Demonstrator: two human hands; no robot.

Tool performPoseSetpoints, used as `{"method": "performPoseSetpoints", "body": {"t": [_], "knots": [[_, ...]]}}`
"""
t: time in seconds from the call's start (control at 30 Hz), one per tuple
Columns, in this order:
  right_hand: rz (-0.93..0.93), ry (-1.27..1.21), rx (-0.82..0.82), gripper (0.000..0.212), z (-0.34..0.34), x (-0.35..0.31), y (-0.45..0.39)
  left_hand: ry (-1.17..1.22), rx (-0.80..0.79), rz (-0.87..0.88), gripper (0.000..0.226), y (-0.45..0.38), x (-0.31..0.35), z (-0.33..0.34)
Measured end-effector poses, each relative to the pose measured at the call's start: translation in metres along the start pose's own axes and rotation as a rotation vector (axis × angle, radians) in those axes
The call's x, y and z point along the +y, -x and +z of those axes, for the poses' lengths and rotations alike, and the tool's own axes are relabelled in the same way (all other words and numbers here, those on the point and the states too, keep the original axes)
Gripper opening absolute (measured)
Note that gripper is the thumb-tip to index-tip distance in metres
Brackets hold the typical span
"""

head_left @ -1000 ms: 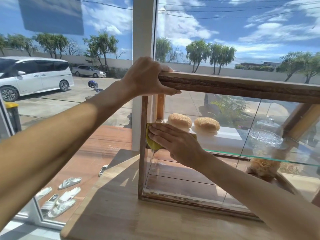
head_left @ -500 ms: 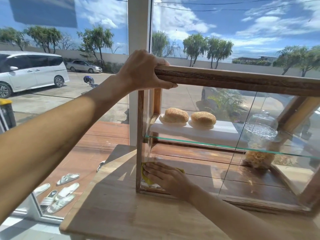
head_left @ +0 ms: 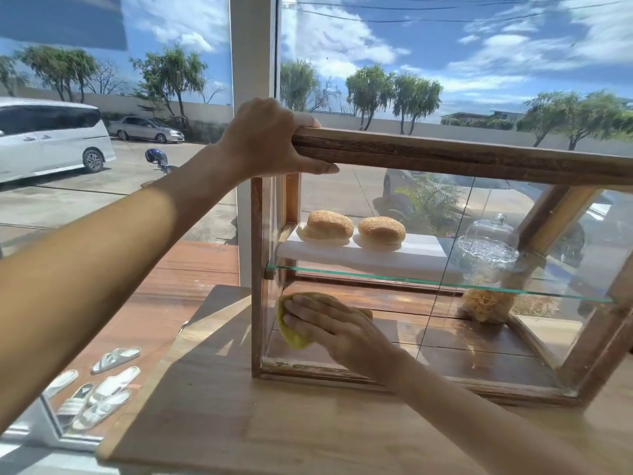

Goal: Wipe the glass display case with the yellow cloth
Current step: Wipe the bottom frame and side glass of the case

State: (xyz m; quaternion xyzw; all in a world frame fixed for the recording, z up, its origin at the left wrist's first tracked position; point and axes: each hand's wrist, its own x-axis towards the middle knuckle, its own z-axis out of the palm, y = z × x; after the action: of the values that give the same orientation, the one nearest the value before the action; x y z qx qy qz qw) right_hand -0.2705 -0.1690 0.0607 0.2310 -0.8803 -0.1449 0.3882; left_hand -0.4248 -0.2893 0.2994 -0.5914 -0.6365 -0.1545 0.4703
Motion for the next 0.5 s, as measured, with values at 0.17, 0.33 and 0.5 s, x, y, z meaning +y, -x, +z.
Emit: {"method": "performPoseSetpoints", "body": {"t": [0.17, 0.33, 0.5], "knots": [[0.020, 0.207, 0.056, 0.034, -0.034, 0.061, -0.012, -0.024, 0.041, 0.013, 0.078, 0.001, 0.000, 0.001], [-0.015, 0.202, 0.010, 0.038, -0.015, 0.053, 0.000, -0.022, 0.023, 0.014, 0.082, 0.000, -0.001, 0.004], [-0.004, 0.122, -0.024, 0.035, 0.009, 0.030, 0.023, -0.007, 0.021, 0.019, 0.083, 0.000, -0.002, 0.006]]}}
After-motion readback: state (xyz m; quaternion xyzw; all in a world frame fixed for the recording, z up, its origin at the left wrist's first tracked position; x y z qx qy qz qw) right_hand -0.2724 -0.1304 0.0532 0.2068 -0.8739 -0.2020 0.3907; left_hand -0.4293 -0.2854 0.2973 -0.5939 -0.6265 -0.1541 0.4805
